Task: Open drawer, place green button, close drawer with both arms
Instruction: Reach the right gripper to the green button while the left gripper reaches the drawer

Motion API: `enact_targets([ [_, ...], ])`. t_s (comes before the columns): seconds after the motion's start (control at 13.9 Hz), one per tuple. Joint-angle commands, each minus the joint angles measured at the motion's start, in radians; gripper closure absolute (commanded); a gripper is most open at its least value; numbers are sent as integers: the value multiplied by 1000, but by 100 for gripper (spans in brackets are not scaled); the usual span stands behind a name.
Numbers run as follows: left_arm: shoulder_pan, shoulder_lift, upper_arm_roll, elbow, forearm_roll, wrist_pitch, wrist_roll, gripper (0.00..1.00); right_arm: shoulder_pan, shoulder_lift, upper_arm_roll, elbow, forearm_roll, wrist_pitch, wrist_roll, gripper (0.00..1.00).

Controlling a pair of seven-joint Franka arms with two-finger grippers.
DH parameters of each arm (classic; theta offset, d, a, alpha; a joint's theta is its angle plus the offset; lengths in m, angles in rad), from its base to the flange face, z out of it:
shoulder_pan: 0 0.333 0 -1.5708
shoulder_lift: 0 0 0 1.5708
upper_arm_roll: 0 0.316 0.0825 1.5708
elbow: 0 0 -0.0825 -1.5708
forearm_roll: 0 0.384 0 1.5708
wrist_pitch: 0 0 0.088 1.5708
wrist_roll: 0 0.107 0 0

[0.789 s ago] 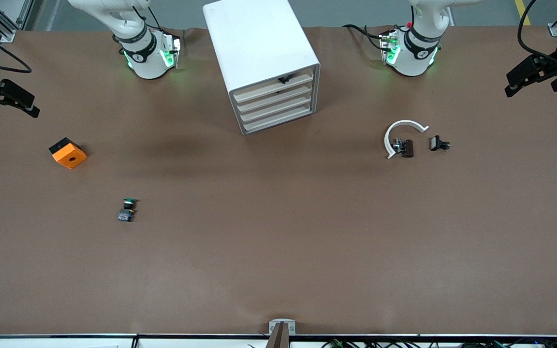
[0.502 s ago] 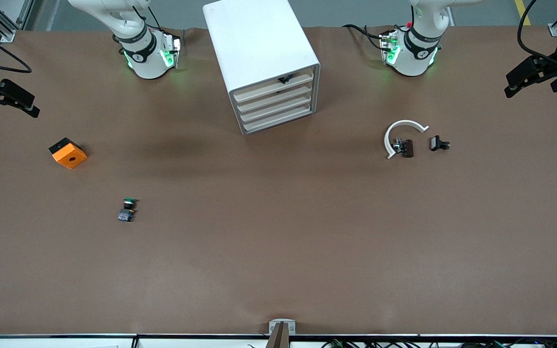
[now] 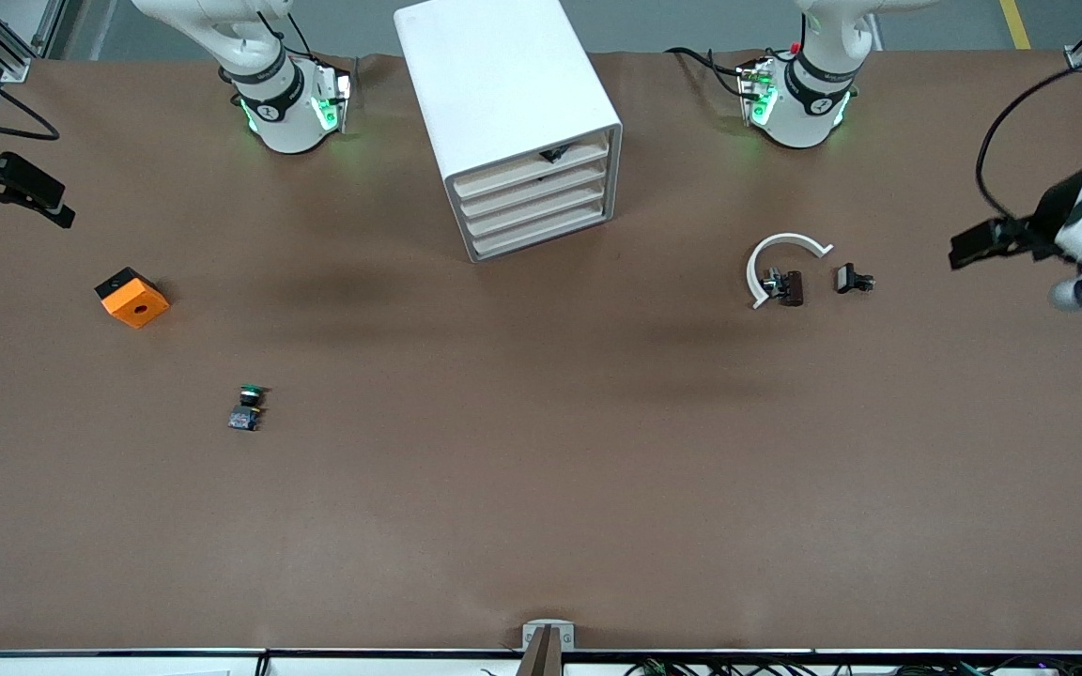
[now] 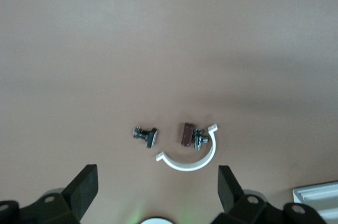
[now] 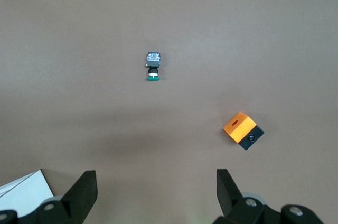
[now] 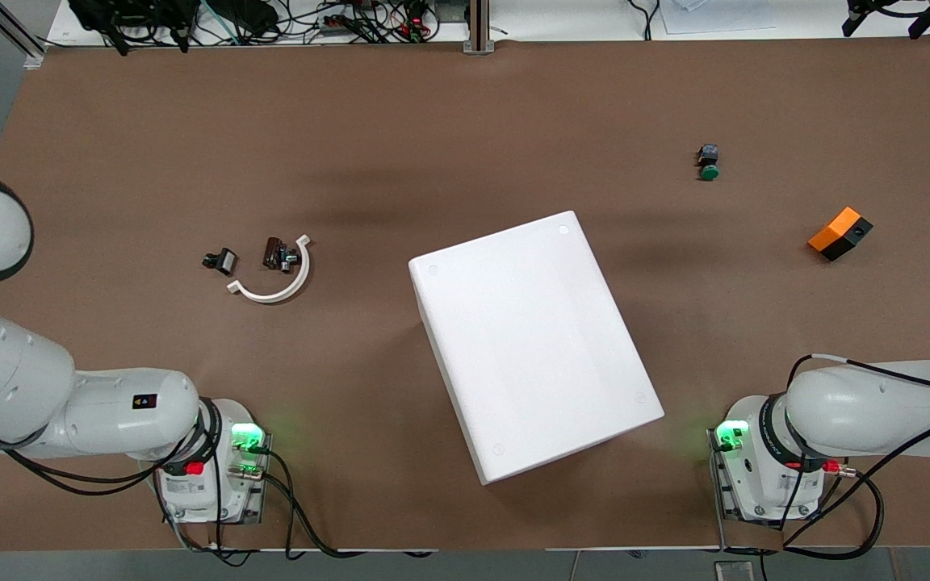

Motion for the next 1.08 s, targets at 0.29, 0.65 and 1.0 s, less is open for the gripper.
enact_targets([
  [0.29,-119,242,-28,45,10,141,-362,0,-10,80,-3,37,-3,-16,8,0],
  [0.65,-220,406,-40,54,-43,199,-793,0,-21,247,-3,68,-5,-2,-9,0],
  [1.0,-300,485,-40,56,-186,235,-1138,0,-9,350,-1,44,12,151,5,0],
])
